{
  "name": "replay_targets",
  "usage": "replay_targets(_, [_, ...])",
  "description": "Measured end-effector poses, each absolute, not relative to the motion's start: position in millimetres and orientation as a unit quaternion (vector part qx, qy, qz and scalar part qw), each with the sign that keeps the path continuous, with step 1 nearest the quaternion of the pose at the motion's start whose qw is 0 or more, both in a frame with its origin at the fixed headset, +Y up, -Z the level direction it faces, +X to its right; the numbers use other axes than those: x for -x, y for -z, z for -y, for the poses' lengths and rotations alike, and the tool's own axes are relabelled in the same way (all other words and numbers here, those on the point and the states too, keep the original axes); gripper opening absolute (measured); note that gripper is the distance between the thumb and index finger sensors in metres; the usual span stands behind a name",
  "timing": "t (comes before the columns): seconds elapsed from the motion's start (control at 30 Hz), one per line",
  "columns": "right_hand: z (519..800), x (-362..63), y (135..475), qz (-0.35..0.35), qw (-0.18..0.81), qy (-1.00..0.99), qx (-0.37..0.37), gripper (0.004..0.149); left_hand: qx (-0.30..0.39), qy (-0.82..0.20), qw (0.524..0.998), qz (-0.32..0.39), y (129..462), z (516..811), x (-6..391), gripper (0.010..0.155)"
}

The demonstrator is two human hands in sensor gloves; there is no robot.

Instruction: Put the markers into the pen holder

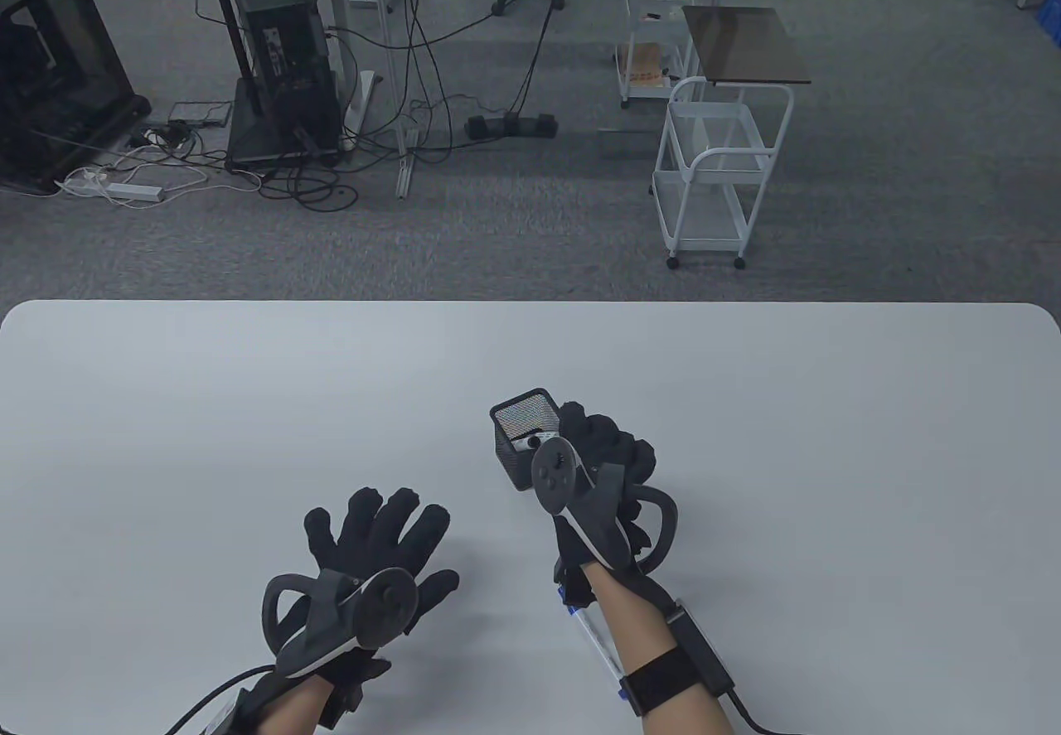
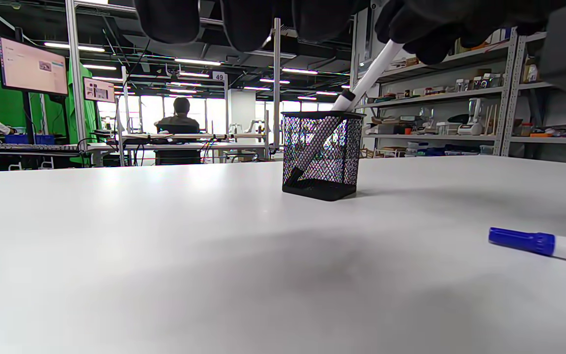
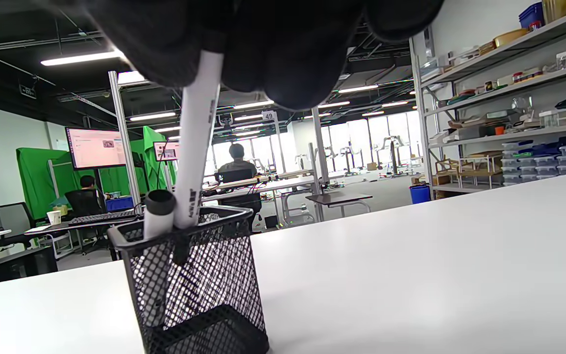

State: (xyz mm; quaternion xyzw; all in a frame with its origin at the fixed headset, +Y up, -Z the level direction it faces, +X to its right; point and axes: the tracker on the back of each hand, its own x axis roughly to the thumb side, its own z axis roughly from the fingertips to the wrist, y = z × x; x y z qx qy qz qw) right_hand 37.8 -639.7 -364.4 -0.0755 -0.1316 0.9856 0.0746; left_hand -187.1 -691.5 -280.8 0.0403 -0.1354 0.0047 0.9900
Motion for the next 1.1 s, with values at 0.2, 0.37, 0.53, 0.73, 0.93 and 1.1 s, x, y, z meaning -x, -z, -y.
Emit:
replay_targets(0.2, [646.3, -36.3, 369.4, 0.119, 0.078, -0.987, 0.078, 0.051, -0.039, -0.004, 0.99, 0.135, 280.9, 691.7, 186.9, 0.072])
replay_targets(0.37, [651.6, -34.8, 372.6, 0.113, 0.078, -0.987, 0.078, 0.051, -0.037, -0.004, 0.99, 0.134, 281.3, 691.8, 187.0, 0.072])
replay_targets(0.53, [657.0, -33.9, 375.8, 0.105, 0.082, -0.988, 0.078, 0.051, -0.035, -0.003, 0.99, 0.134, 281.7, 691.9, 187.0, 0.072])
replay_targets(0.73, [660.8, -32.9, 378.1, 0.097, 0.083, -0.989, 0.077, 0.051, -0.033, -0.001, 0.991, 0.133, 282.0, 692.3, 186.7, 0.072])
replay_targets(0.93, [659.7, -32.5, 377.4, 0.09, 0.086, -0.989, 0.078, 0.051, -0.031, -0.002, 0.991, 0.132, 282.5, 692.3, 186.9, 0.072])
replay_targets(1.1, [660.3, -32.0, 377.8, 0.083, 0.089, -0.99, 0.077, 0.051, -0.03, -0.001, 0.991, 0.131, 283.2, 692.3, 187.2, 0.072])
